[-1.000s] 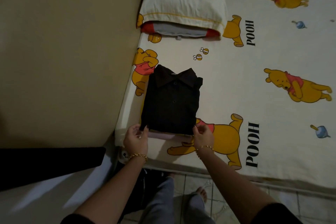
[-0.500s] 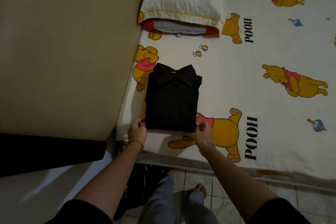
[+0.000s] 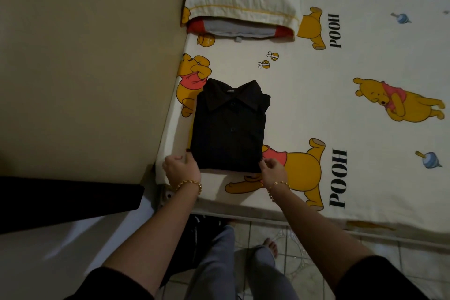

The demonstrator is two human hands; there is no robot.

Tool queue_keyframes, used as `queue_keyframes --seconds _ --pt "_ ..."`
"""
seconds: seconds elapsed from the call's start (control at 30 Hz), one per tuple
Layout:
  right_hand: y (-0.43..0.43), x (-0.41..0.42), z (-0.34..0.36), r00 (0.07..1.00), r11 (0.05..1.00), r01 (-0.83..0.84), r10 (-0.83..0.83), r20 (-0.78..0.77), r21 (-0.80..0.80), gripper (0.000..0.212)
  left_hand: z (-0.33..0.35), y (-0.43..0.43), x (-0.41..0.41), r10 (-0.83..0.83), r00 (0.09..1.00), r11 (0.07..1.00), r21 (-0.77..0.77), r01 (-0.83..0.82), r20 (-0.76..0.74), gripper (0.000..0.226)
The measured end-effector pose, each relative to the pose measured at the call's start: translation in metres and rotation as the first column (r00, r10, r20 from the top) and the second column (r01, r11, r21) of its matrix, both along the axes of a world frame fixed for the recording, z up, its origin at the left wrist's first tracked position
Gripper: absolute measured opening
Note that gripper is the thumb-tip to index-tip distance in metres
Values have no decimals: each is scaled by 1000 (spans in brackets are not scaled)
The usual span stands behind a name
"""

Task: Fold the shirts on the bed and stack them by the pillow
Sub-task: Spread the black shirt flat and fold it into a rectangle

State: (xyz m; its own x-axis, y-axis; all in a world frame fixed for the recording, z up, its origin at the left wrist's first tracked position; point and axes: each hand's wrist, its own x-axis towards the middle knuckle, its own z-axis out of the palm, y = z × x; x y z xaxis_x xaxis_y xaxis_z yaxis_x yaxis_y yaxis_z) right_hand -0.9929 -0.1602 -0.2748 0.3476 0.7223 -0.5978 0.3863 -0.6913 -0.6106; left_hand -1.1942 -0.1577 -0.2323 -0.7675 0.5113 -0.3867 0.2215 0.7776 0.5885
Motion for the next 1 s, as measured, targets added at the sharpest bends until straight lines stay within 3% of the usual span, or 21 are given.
queue_keyframes --seconds 0.13,0.53,0.77,0.87,1.0 --pt "-2 1 1 1000 1000 -15 15 11 3 31 -6 -30 12 36 996 999 -13 -35 81 29" --pt "-2 1 9 999 998 -52 53 -9 19 26 0 -21 23 -126 991 986 117 121 36 32" --pt "-3 4 15 998 997 -64 65 -20 50 21 -11 -4 7 -139 957 982 157 101 253 25" --pt "-4 3 12 998 997 -64 65 -25 39 20 -16 -2 2 -160 958 987 69 148 237 20" --pt "-3 2 12 998 997 -59 60 -26 43 23 -17 5 0 -254 954 965 107 239 159 27"
